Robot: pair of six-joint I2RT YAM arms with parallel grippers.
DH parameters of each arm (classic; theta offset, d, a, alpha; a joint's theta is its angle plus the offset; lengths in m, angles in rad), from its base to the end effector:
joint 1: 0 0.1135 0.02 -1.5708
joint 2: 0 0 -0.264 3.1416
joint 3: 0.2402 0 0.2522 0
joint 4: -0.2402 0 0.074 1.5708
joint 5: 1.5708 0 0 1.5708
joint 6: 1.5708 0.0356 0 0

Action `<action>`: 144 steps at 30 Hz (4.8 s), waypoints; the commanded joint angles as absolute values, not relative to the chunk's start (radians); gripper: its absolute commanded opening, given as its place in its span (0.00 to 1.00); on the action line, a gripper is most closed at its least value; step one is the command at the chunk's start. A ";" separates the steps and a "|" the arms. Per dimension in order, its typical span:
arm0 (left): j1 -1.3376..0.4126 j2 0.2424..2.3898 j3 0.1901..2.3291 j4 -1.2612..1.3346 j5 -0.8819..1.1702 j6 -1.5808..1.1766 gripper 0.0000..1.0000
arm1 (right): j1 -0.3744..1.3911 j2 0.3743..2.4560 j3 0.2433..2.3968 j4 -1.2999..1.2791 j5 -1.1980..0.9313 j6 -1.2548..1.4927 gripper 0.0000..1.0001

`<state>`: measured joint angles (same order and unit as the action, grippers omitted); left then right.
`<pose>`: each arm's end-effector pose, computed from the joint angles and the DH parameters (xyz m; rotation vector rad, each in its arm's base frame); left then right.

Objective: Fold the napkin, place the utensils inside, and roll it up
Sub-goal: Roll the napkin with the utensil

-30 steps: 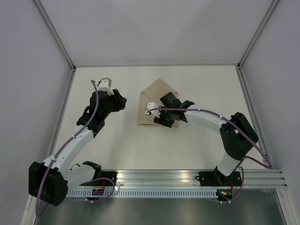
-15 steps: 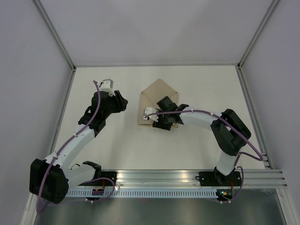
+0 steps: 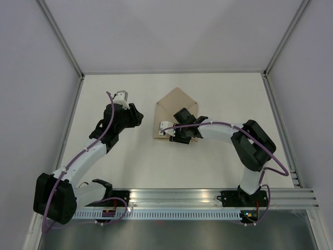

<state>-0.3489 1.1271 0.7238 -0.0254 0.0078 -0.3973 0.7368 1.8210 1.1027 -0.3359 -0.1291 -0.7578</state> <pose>0.2397 -0.0875 0.2654 -0.0441 2.0323 -0.4834 0.2660 0.2475 0.1582 -1.8131 1.8910 0.1620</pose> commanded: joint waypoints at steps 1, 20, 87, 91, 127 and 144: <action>-0.347 1.135 0.710 0.037 0.038 -0.350 0.49 | 0.738 1.851 1.104 -0.344 -0.138 -0.788 0.50; -0.359 1.078 0.637 0.127 0.118 -0.304 0.50 | 0.672 1.948 1.207 -0.587 -0.334 -0.824 0.24; -1.071 1.782 0.790 0.361 -0.236 0.445 0.47 | 0.486 2.324 1.664 -1.186 -0.618 -0.966 0.19; -1.071 1.799 0.798 0.342 -0.229 0.445 0.28 | 0.486 2.332 1.674 -1.196 -0.623 -0.966 0.19; -0.855 1.848 0.956 0.006 0.415 0.273 0.02 | 0.270 1.962 1.553 -1.023 -0.730 -0.765 0.61; -0.575 2.134 1.169 -0.207 1.006 0.195 0.02 | 0.277 1.498 1.050 -0.600 -0.645 -0.897 0.64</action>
<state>-0.6098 2.0430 1.1519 -0.0593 0.9287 0.2028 0.2478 1.6089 1.1290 -0.7654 -0.6498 -0.8349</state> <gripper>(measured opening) 0.174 0.632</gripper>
